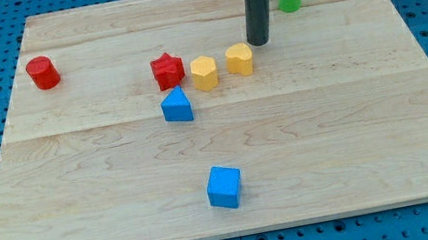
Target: Point at your arm blue triangle
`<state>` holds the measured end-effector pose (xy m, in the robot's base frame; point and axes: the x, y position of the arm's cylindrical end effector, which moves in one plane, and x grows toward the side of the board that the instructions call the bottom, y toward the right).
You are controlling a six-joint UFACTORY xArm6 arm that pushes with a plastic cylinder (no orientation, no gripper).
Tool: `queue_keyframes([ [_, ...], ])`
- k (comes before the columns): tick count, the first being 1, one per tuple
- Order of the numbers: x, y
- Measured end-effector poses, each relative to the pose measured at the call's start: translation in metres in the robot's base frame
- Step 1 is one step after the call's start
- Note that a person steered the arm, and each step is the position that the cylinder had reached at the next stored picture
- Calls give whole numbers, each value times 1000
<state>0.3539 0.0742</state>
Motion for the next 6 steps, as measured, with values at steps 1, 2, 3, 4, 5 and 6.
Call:
queue_keyframes([
  [1,40,-18],
  [2,51,-21],
  [3,81,-11],
  [4,151,-40],
  [5,153,-109],
  [6,125,-156],
])
